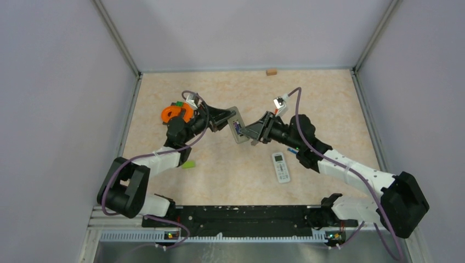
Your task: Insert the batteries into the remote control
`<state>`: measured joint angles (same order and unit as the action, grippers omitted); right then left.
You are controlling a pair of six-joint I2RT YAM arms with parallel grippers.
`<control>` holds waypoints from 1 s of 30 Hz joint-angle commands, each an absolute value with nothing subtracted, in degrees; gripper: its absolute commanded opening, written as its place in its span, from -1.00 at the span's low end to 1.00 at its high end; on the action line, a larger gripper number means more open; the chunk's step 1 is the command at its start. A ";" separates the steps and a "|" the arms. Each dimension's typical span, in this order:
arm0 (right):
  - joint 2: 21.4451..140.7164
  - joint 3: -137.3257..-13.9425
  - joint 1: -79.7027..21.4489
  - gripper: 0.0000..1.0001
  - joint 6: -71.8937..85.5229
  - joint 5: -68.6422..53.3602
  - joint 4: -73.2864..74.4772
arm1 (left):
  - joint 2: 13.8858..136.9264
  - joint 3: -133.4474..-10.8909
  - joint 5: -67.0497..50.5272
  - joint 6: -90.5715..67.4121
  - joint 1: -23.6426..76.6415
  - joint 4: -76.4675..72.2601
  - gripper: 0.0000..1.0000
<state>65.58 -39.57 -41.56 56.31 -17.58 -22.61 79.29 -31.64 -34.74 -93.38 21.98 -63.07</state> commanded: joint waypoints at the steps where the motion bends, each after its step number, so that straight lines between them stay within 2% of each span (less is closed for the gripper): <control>1: 69.63 -42.51 -41.45 -0.49 55.12 -14.66 -20.38 | 77.76 -33.13 -35.66 -96.02 23.03 -65.80 -1.00; 6: 71.23 -43.78 -41.40 -0.41 56.36 -13.80 -19.70 | 77.39 -32.65 -35.63 -95.17 22.93 -65.04 -1.00; 9: 70.26 -43.84 -41.40 -0.25 56.60 -13.89 -19.25 | 77.21 -32.32 -35.62 -93.36 22.66 -64.48 -1.00; 11: 68.51 -43.56 -41.40 -0.05 56.38 -13.69 -18.44 | 76.83 -31.97 -35.79 -91.32 22.08 -63.17 -1.00; 14: 65.38 -42.76 -41.04 0.37 54.87 -13.45 -17.62 | 76.09 -31.07 -36.58 -89.23 20.11 -62.01 -1.00; 17: 62.70 -42.90 -39.86 0.53 51.30 -14.30 -15.09 | 74.60 -30.17 -37.36 -85.31 17.82 -58.35 -1.00; 25: 62.47 -47.21 -37.07 0.54 39.76 -7.50 0.57 | 60.70 -30.17 -32.25 -64.72 11.40 -28.47 -1.00; 30: 68.81 -50.64 -37.00 0.23 33.12 -3.79 7.65 | 49.02 -33.02 -21.41 -52.55 10.50 -6.63 -1.00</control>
